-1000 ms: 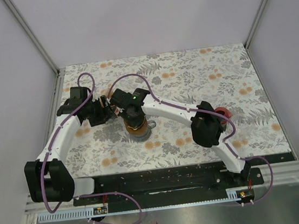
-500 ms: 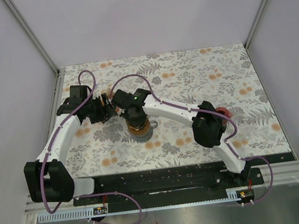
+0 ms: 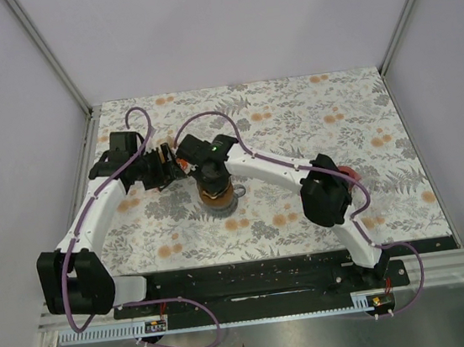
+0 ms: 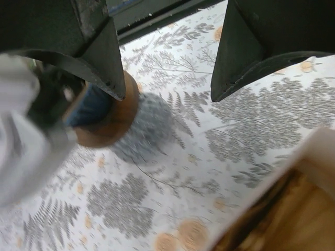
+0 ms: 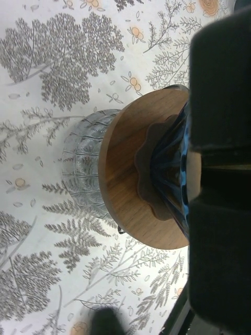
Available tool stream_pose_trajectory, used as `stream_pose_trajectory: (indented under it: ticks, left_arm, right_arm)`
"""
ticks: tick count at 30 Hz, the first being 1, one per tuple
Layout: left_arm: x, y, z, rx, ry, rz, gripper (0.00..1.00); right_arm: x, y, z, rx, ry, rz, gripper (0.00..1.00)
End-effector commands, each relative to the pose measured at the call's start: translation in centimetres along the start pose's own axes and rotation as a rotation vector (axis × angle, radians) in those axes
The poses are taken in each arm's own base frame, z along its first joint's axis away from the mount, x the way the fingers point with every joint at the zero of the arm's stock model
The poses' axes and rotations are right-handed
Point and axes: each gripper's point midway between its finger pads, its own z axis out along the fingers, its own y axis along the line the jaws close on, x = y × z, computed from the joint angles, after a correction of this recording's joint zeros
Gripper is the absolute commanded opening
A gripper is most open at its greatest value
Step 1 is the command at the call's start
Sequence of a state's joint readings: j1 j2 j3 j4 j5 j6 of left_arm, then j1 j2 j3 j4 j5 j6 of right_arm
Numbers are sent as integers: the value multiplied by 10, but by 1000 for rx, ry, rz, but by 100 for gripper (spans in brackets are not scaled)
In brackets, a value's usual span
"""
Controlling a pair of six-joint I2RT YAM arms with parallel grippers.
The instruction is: Place the coffee filter in the dripper
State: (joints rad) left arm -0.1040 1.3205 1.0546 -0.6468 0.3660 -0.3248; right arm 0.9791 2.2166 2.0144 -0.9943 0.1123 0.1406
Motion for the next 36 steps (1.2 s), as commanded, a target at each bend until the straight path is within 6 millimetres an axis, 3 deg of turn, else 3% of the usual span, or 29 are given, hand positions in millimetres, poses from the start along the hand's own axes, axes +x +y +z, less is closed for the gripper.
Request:
stream_pose_trajectory:
  ticks: [1, 11, 27, 33, 36]
  left_arm:
    - [-8, -42, -21, 151, -29, 92, 70]
    - [-11, -41, -23, 146, -45, 131, 70]
    - [-17, -36, -22, 119, -63, 176, 70]
    - [-23, -36, -22, 111, -85, 179, 70]
    - [-31, -56, -18, 144, -107, 205, 70]
  right_arm:
    - [63, -65, 71, 190, 228, 54, 0]
    - [45, -122, 56, 246, 149, 152, 0]
    - [15, -200, 62, 284, 77, 255, 0]
    - [0, -207, 63, 259, 67, 241, 0]
    - [-6, -203, 63, 233, 54, 239, 0]
